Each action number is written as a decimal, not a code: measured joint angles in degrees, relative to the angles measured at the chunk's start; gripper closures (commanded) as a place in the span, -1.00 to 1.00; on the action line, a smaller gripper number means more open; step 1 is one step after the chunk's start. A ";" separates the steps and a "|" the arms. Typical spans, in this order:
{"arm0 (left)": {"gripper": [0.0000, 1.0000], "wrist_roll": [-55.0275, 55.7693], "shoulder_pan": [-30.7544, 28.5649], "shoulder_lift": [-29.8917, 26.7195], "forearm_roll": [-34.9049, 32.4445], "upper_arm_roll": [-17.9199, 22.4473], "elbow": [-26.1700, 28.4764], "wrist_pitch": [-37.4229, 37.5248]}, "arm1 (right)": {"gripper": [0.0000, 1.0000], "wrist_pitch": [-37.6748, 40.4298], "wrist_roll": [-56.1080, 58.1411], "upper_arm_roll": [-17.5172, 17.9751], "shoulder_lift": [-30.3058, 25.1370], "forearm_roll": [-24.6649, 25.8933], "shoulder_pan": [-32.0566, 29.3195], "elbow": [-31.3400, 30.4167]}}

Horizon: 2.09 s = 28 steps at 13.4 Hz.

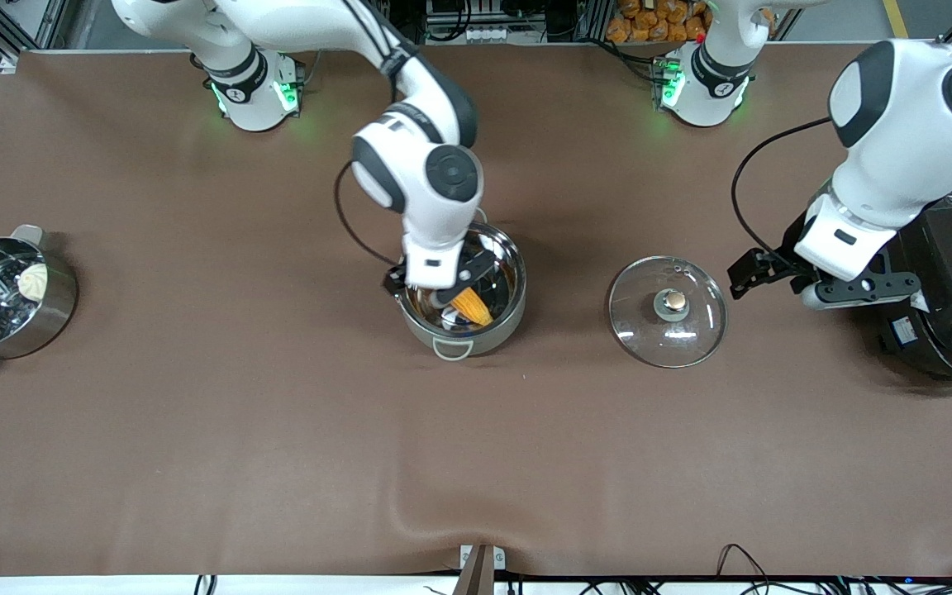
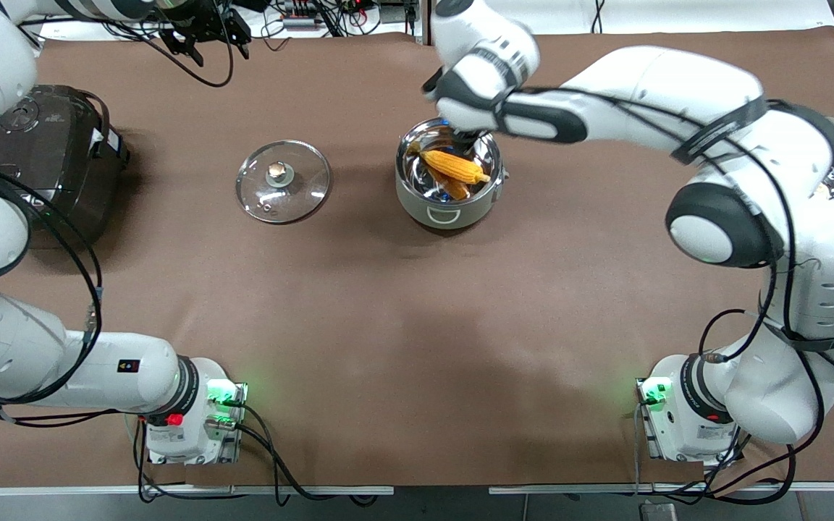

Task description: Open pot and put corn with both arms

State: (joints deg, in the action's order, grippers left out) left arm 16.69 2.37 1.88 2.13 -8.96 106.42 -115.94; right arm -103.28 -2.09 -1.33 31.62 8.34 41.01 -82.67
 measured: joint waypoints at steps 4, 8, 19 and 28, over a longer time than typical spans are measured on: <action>-1.00 -0.13 0.00 -0.91 -1.35 -0.05 -7.07 9.75 | -1.00 4.08 0.38 -0.35 -5.21 0.01 -9.82 0.30; -1.00 -0.13 0.00 -1.15 -2.42 -0.19 -12.22 15.73 | -1.00 4.41 13.69 -0.47 -7.67 -3.49 -24.54 0.29; -1.00 -2.10 -2.39 -5.78 -4.68 0.16 -15.72 24.67 | -1.00 13.75 8.70 -0.95 -28.32 -10.60 -37.17 -8.35; -1.00 -6.60 -3.60 -0.07 -4.69 -0.20 -18.36 22.54 | -1.00 19.29 5.87 -1.00 -35.55 -10.60 -40.46 -9.88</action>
State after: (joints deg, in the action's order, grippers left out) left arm 10.09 -1.23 1.82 -2.57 -9.17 88.06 -93.40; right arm -83.99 3.79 -2.33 -3.93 -2.27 0.55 -92.55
